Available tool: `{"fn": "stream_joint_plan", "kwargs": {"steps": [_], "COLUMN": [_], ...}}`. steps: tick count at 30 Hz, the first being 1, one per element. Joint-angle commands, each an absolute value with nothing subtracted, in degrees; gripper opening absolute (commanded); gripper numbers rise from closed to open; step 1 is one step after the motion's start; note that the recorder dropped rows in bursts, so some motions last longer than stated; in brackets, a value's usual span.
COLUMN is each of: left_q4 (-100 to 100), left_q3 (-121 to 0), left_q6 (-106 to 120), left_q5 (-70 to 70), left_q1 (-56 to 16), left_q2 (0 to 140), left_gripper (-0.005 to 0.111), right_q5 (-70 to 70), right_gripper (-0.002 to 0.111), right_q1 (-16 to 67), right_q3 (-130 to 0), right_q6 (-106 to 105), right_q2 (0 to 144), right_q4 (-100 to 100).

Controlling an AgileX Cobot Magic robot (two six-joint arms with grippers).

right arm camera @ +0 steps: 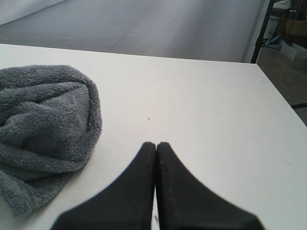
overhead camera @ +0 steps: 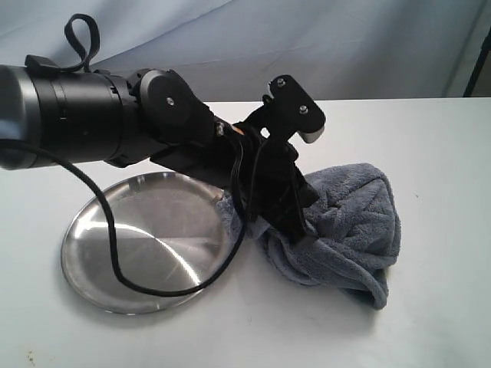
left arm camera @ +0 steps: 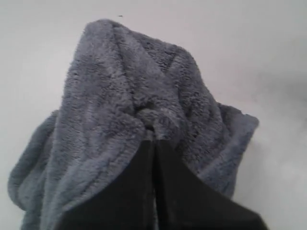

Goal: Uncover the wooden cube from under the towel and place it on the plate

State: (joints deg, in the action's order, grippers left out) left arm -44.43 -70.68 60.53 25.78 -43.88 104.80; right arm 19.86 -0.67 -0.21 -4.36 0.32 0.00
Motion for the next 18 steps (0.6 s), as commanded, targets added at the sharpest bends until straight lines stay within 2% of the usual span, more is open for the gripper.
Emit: {"fn": "stream_joint_plan", "kwargs": {"steps": [1,8,10,12,15,18], "left_q4": [-47.50,-48.78,-48.67,-48.67,-48.67,-48.67], "left_q3": [-70.98,-70.98,-70.98,-70.98,-70.98,-70.98], "left_q6": [60.45,60.55,61.00,62.34,62.57,63.06], "left_q5": [18.81,17.58,17.58,17.78,17.90,17.67], "left_q1": [-43.92,-44.53,-44.88,-45.21,-45.31,-45.31], "left_q2": [104.82,104.90,104.90,104.90,104.90,104.90], "left_gripper": [0.001,0.001,0.006,0.014,0.033,0.067], "right_q5": [19.66,19.66,19.66,19.66,19.66,19.66], "right_gripper": [0.000,0.000,0.000,0.000,0.000,0.000], "right_q1": [-0.51,-0.51,-0.51,-0.51,-0.51,-0.51], "right_q3": [0.00,0.00,0.00,0.00,0.00,0.00], "right_q6": [-4.22,-4.22,-4.22,-4.22,-4.22,-4.22], "right_q2": [0.00,0.00,0.00,0.00,0.00,0.00], "right_q4": [-0.44,-0.44,-0.44,-0.44,-0.44,-0.44]}}
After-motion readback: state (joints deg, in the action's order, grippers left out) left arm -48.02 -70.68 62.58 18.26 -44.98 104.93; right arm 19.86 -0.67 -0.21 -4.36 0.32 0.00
